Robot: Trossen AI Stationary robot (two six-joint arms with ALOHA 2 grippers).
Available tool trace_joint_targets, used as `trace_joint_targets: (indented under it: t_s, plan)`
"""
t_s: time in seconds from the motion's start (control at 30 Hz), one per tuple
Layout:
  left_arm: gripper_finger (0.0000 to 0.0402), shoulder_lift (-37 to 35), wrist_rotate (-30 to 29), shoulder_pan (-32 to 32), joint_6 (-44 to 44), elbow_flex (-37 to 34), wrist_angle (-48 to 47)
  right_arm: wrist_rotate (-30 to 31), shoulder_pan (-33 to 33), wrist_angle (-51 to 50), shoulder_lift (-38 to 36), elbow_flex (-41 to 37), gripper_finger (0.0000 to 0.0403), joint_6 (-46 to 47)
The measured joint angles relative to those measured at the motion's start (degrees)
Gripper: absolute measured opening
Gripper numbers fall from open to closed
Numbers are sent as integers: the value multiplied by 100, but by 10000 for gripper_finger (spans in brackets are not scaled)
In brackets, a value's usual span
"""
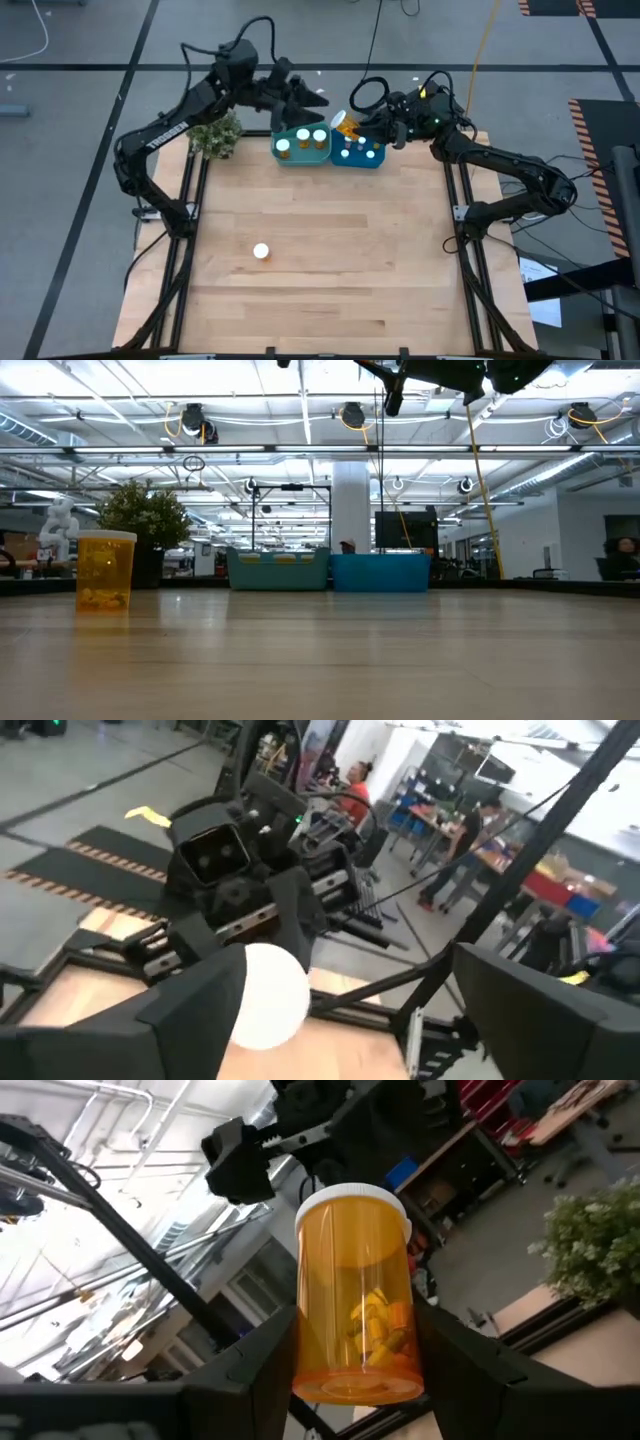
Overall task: Pick and place medicine bottles into bin by pill shape (circle, oval)
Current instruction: Put the large orange capsule bottle into the green bin
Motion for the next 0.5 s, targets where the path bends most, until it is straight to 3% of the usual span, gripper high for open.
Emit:
trace_joint_targets:
  t_s: [0.2, 0.5]
  plan:
    - [397, 309, -287, -236, 85, -15, -63, -163, 2, -23, 0, 0, 177, 82]
    - [389, 560, -786, -433, 559, -14, -159, -161, 2, -133, 0, 0, 178, 87]
